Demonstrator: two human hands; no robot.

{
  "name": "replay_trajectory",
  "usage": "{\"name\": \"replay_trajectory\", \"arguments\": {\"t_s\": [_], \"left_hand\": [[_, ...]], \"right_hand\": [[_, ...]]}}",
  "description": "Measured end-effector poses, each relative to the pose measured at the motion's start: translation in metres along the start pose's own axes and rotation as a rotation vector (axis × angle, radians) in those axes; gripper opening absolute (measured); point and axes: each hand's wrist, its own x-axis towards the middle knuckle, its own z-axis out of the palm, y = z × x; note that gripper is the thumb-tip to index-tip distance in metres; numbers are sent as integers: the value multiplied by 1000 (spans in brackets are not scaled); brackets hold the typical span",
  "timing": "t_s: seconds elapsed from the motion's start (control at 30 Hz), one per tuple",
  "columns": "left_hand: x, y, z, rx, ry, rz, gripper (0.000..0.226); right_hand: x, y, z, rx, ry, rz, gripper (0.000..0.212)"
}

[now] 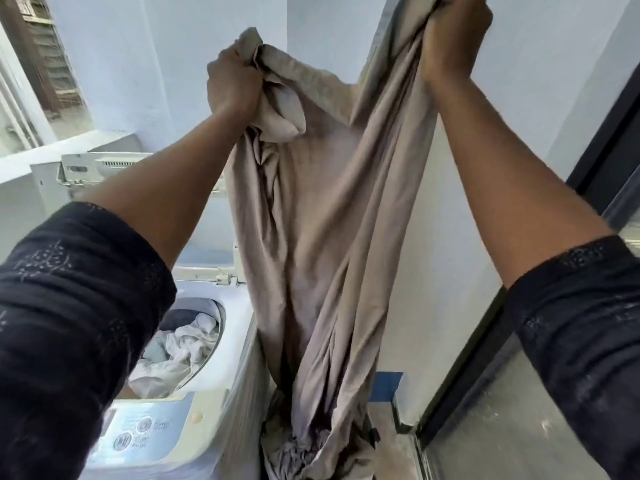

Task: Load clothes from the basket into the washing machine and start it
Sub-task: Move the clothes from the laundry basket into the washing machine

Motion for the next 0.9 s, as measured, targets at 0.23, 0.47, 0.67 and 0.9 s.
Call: {"name": "replay_trajectory", "arguments": {"t_s": [0.23,0.47,0.67,0.9], "left_hand": [[5,4,2,-71,18,20,43],[-20,35,37,213,-547,457,58],[-30,13,57,-390,-838,118,16],[-57,-24,83,-527,-1057,-172,25]], "right_hand": [[-46,74,32,-439,-1043,122,17],[-88,39,48,835,-1123,212,68],[-81,34,50,647,-990,275,16],[-119,43,69,672,-1136,348,38]]}}
